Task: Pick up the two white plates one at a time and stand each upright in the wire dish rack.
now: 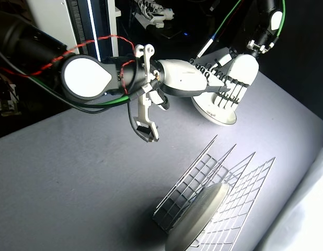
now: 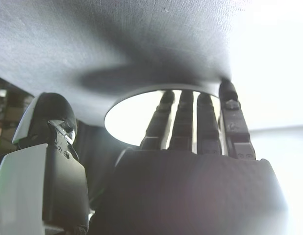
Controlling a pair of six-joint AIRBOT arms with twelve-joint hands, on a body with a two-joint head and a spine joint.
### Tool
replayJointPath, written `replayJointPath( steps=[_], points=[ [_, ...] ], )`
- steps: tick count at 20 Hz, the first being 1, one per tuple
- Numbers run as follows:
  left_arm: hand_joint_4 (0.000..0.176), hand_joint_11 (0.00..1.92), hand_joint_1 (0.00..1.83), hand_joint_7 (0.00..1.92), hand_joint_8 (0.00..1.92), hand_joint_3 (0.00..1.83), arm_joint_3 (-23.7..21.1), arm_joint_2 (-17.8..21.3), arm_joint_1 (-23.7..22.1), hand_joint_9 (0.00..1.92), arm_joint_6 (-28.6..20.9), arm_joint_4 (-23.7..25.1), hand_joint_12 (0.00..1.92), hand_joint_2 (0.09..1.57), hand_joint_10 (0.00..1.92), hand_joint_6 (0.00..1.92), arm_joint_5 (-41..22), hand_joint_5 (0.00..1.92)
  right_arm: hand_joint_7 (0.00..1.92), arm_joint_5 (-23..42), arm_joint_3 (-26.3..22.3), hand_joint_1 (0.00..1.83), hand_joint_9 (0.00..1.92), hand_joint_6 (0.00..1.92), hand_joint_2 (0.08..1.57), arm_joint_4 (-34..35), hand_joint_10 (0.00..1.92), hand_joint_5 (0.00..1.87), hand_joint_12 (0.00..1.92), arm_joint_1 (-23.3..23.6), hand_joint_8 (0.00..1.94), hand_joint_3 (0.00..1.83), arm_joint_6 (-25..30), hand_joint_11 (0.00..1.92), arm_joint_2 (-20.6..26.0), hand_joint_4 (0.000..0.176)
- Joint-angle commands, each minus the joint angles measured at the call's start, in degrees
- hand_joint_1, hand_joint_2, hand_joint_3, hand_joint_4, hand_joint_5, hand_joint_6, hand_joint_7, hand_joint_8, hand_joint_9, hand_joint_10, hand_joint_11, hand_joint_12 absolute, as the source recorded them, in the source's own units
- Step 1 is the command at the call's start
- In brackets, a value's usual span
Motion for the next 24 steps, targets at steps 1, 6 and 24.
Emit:
replayJointPath(
  steps=[1,6,24],
  points=[
    [0.000,0.04,0.00,0.01,0.00,0.00,-0.25,-1.23,0.88,0.02,-0.89,3.48,0.03,1.13,0.01,0.00,-1.97,0.01,0.00,4.31,0.49,1.14,0.00,0.00,0.82,1.99,0.00,0.00,0.00,0.06,0.00,0.00,-0.65,0.00,-0.52,0.000],
    [0.000,0.07,0.00,0.02,0.00,0.00,-0.09,-1.36,1.13,0.04,-0.89,3.50,0.04,1.09,0.01,0.01,-1.97,0.03,0.00,2.50,5.11,1.15,0.00,0.00,0.82,1.99,0.00,0.00,0.00,-0.58,0.00,0.00,-1.74,0.00,-7.19,0.000],
    [0.000,0.04,0.00,0.00,0.00,0.01,0.62,-1.74,0.52,0.02,-0.89,3.49,0.04,1.14,0.00,0.00,-1.95,0.01,0.00,1.91,21.32,1.22,0.00,0.00,0.82,2.22,0.00,0.00,0.00,-2.07,0.00,0.00,-2.71,0.00,-25.25,0.000]
  ],
)
